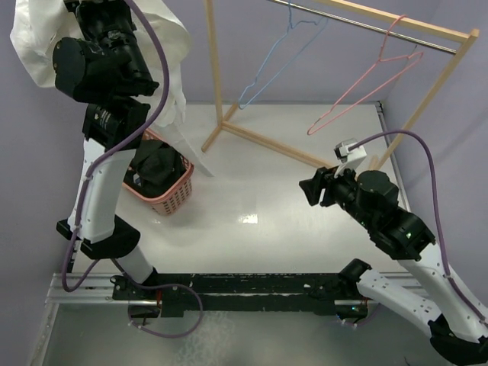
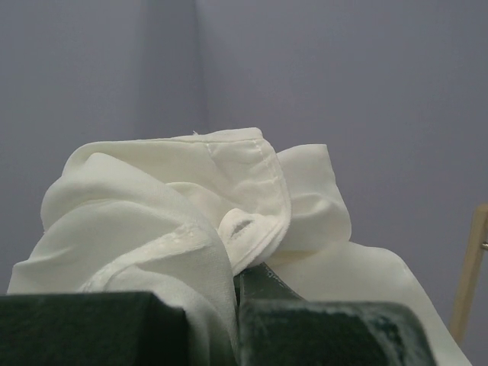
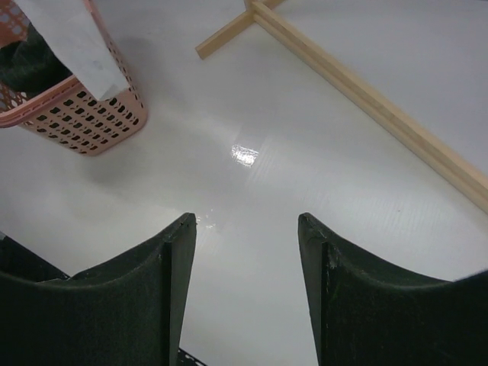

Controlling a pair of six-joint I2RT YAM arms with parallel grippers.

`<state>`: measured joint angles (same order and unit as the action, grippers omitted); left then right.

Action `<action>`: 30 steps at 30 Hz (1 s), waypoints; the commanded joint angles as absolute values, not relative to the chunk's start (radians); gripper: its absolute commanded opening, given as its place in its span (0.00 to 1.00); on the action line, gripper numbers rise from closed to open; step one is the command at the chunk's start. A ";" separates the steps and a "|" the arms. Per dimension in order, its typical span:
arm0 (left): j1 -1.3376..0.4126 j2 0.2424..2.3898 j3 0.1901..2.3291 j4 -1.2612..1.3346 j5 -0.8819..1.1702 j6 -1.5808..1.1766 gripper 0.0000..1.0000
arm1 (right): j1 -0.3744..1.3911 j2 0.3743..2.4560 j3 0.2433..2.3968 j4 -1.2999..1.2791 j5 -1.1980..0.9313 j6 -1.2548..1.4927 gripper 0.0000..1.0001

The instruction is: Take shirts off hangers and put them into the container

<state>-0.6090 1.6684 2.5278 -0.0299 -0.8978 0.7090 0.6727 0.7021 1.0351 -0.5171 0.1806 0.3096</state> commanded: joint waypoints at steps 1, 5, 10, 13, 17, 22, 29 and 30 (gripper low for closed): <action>-0.564 1.653 2.591 0.186 -0.852 0.841 0.00 | 0.669 0.722 1.068 -0.469 0.143 0.284 0.59; -0.531 1.635 2.517 0.241 -0.857 0.902 0.00 | 0.670 0.752 1.064 -0.455 0.133 0.284 0.59; -0.441 1.614 2.438 0.116 -0.889 0.768 0.00 | 0.670 0.775 1.062 -0.424 0.140 0.286 0.59; -0.425 1.577 2.336 0.006 -0.920 0.670 0.00 | 0.668 0.773 1.051 -0.412 0.141 0.292 0.59; -0.395 1.515 2.144 -0.114 -0.916 0.523 0.00 | 0.668 0.778 1.037 -0.387 0.121 0.309 0.59; -0.353 1.450 1.967 -0.292 -0.844 0.315 0.00 | 0.669 0.784 1.027 -0.376 0.105 0.328 0.59; -0.311 1.377 1.684 -0.362 -0.778 0.134 0.00 | 0.669 0.759 1.015 -0.379 0.084 0.345 0.59; -0.304 1.364 1.652 -0.376 -0.759 0.107 0.00 | 0.669 0.753 0.991 -0.385 0.084 0.345 0.59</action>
<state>-0.3321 1.4559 1.7378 -0.3538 -0.8223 0.2668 0.6727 0.7822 1.0126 -0.4149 0.1074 0.3294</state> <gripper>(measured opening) 0.053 0.590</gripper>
